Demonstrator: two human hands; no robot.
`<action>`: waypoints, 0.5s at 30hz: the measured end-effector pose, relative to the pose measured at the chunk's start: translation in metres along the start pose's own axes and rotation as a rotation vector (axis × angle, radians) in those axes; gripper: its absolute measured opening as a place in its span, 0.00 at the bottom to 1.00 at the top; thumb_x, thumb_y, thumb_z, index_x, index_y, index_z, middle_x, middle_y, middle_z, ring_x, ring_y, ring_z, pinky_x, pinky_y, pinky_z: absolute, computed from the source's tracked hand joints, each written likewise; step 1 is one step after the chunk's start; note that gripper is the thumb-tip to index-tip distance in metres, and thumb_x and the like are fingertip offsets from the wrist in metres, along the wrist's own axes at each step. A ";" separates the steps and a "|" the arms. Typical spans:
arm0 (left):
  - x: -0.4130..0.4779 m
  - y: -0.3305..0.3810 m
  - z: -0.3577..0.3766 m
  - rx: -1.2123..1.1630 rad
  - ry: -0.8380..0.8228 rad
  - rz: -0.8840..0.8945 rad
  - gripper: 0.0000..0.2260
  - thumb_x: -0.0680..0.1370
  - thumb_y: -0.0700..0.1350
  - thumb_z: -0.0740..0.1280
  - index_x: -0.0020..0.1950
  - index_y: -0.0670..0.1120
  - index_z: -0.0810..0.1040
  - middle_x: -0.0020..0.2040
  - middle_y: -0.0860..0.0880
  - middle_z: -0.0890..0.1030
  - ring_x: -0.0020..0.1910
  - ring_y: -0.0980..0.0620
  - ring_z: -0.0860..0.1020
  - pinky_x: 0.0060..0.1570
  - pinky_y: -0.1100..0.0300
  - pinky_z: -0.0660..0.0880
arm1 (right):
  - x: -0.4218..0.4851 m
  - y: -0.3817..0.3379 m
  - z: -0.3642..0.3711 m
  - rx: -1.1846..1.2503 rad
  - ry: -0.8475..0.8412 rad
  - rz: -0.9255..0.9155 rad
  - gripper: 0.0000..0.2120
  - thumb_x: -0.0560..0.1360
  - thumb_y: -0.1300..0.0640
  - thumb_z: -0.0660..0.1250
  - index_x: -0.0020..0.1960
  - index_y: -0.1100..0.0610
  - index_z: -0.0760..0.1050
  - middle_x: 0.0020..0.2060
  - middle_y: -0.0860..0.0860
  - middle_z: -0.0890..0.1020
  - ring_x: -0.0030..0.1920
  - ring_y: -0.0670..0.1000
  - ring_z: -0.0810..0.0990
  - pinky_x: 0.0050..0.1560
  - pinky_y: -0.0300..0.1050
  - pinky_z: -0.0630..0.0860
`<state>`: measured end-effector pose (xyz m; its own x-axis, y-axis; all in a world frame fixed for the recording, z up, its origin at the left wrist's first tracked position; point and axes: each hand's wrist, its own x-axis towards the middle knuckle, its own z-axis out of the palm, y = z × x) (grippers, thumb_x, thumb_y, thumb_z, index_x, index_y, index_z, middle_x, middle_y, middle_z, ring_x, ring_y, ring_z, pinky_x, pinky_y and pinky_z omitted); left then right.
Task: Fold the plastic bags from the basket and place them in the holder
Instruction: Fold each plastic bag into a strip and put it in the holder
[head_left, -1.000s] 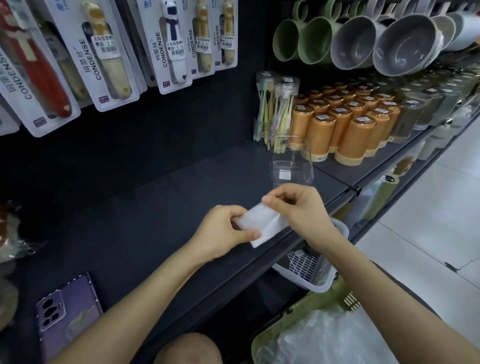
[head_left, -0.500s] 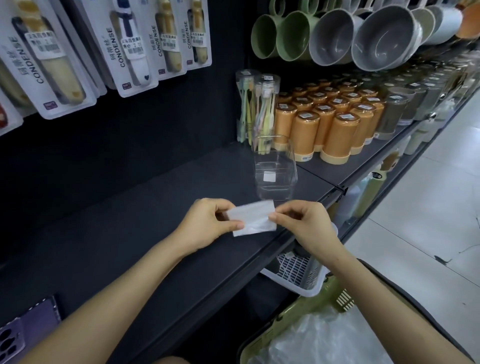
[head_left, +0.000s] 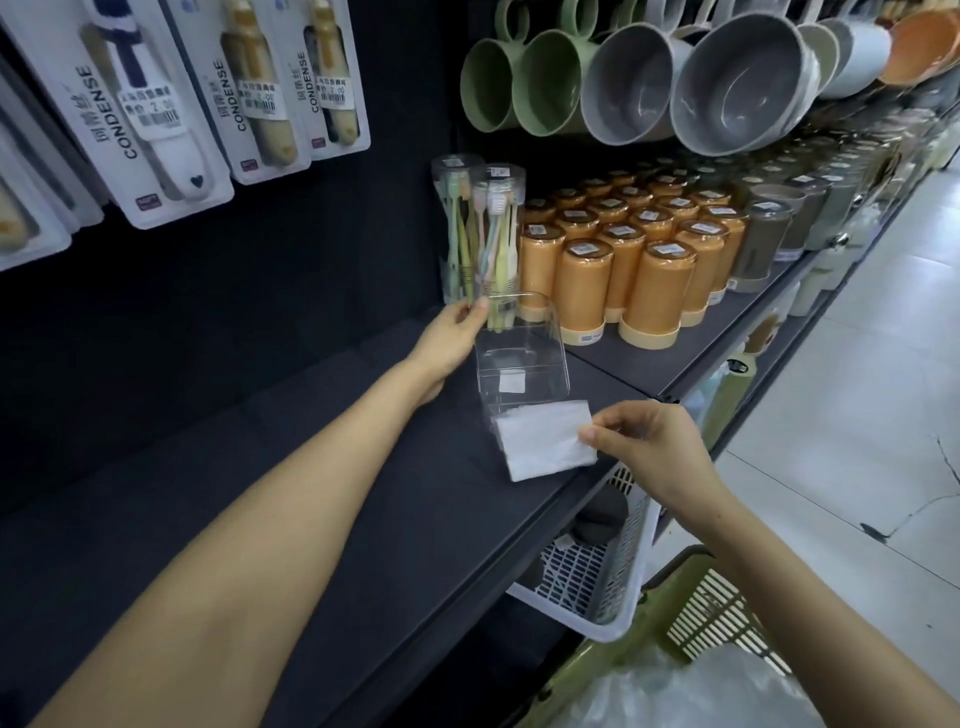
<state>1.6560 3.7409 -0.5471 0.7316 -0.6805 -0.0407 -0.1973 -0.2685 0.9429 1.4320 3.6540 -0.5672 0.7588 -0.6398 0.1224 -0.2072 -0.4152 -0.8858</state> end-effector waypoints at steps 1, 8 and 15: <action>0.007 0.002 0.005 -0.008 -0.011 -0.009 0.27 0.82 0.57 0.56 0.77 0.44 0.60 0.75 0.48 0.65 0.73 0.50 0.64 0.70 0.57 0.62 | 0.003 0.003 0.000 -0.014 -0.016 0.008 0.07 0.72 0.57 0.74 0.36 0.54 0.80 0.32 0.50 0.82 0.32 0.44 0.75 0.39 0.40 0.73; 0.021 -0.004 0.008 -0.043 0.056 -0.004 0.17 0.84 0.47 0.54 0.71 0.42 0.68 0.60 0.46 0.76 0.54 0.51 0.74 0.42 0.67 0.72 | 0.016 0.007 0.002 -0.034 -0.055 0.016 0.07 0.71 0.59 0.74 0.36 0.55 0.80 0.39 0.46 0.82 0.34 0.38 0.75 0.40 0.31 0.71; -0.040 -0.028 -0.033 0.072 0.210 0.006 0.15 0.84 0.45 0.54 0.69 0.44 0.70 0.56 0.48 0.76 0.55 0.48 0.76 0.60 0.52 0.73 | 0.002 -0.006 0.010 -0.007 -0.165 -0.023 0.05 0.72 0.62 0.74 0.38 0.60 0.80 0.39 0.48 0.82 0.33 0.35 0.76 0.39 0.27 0.71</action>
<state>1.6533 3.7980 -0.5609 0.8487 -0.5273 0.0412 -0.2422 -0.3182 0.9166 1.4404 3.6618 -0.5663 0.8542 -0.5155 0.0673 -0.1923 -0.4336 -0.8803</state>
